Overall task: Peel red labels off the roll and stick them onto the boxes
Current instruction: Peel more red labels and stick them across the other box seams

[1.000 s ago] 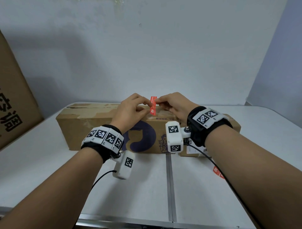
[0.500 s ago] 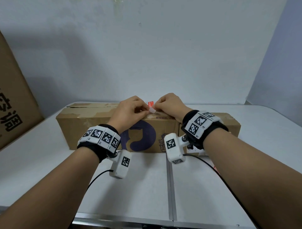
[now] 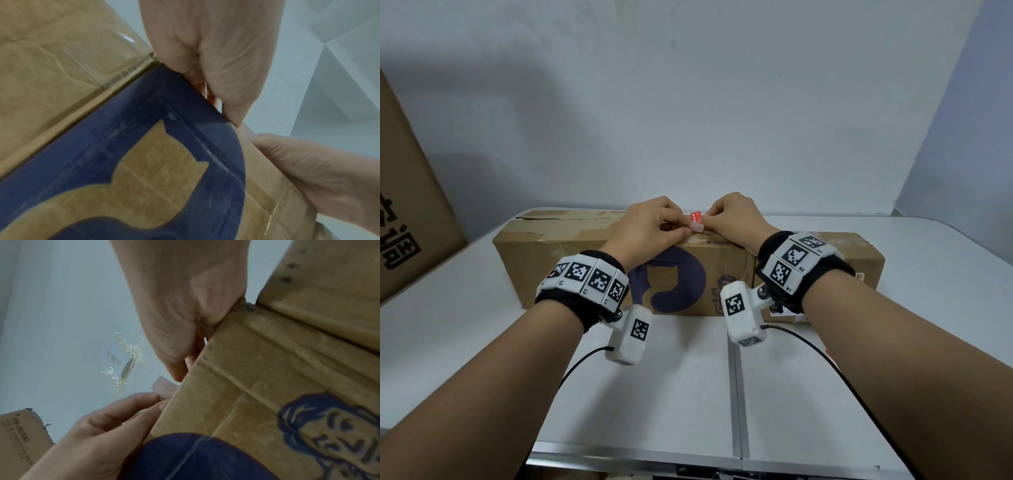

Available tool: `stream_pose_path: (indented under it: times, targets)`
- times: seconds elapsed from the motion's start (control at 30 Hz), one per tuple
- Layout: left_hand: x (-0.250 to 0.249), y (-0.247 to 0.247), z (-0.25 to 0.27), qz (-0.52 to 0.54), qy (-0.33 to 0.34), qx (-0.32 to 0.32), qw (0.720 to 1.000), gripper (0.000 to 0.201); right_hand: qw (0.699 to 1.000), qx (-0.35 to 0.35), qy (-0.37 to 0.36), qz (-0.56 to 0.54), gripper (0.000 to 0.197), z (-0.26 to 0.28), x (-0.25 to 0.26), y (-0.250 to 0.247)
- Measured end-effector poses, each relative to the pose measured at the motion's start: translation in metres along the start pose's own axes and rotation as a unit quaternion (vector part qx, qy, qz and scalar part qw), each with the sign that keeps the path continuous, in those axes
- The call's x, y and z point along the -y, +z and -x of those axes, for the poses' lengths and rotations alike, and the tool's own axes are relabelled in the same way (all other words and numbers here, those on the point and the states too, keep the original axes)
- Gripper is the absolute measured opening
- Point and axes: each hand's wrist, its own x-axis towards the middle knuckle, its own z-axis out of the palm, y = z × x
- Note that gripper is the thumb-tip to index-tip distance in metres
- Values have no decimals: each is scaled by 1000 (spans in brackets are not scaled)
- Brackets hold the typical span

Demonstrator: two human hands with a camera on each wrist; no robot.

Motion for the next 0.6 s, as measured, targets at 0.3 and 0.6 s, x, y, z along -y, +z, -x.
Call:
stream_pose_path:
  times: [0.3, 0.6]
  targets:
    - [2, -6, 1, -1, -4, 67, 998, 15, 996, 6, -28, 79, 10, 3, 4, 1]
    - [3, -6, 3, 24, -8, 63, 998, 18, 993, 1, -10, 114, 32, -2, 7, -1]
